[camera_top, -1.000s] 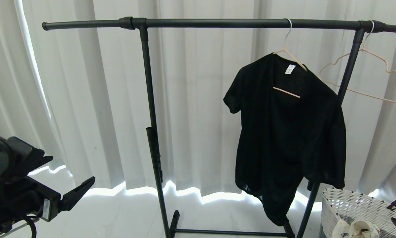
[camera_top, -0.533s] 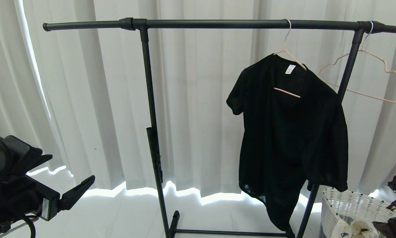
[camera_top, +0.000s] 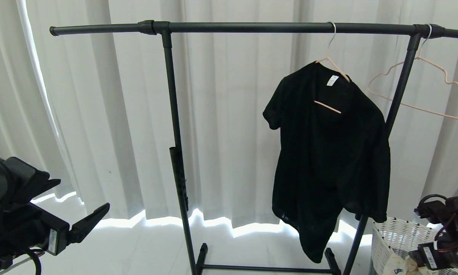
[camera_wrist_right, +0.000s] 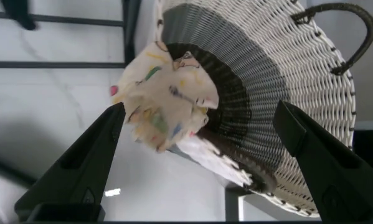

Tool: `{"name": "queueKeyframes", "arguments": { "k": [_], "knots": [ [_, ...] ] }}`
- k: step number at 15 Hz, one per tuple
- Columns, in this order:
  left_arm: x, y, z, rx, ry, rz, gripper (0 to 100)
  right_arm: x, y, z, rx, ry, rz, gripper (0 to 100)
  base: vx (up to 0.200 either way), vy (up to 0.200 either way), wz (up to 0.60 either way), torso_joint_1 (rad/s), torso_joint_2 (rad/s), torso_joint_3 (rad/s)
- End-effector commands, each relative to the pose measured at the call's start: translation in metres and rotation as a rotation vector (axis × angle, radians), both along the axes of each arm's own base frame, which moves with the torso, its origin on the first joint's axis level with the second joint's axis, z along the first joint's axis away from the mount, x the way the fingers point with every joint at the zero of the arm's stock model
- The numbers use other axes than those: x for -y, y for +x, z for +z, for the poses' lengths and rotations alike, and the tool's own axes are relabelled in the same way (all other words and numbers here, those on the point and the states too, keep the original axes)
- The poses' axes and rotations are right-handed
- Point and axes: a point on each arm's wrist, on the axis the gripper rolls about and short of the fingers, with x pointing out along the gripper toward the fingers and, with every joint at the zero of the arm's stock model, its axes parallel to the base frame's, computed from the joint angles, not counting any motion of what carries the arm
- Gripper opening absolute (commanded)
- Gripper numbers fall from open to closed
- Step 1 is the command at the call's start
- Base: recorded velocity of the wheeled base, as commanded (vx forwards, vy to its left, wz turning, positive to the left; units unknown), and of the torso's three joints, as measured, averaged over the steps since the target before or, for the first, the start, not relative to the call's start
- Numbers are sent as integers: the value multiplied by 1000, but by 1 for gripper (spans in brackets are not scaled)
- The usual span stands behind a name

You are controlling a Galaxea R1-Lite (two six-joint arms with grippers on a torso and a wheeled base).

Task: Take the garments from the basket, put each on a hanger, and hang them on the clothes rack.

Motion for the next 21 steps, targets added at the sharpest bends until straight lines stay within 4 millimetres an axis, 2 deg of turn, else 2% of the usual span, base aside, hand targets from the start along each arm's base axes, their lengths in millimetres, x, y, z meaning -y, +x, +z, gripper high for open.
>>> {"name": "queueKeyframes", "arguments": {
  "k": [1, 6, 9, 16, 17, 21],
  "knots": [
    [0, 0, 0, 1, 0, 0, 100, 1, 9, -29, -106, -5, -9, 100, 0, 0, 0, 0, 0, 0],
    [0, 0, -1, -2, 4, -1, 100, 8, 11, -32, -115, -8, -37, 100, 0, 0, 0, 0, 0, 0],
    [0, 0, -1, -1, 6, -2, 100, 7, 8, -25, -86, -1, -20, 100, 0, 0, 0, 0, 0, 0],
    [0, -2, 0, 6, 6, -2, 100, 11, 12, -26, -69, -43, -57, 100, 0, 0, 0, 0, 0, 0],
    [0, -1, 0, 5, 6, -2, 100, 11, 14, -26, -43, -49, -54, 0, 0, 0, 0, 0, 0, 0],
    [0, -2, 0, 3, 6, -2, 100, 9, 14, -25, -38, -81, -52, 0, 0, 0, 0, 0, 0, 0]
  ]
}}
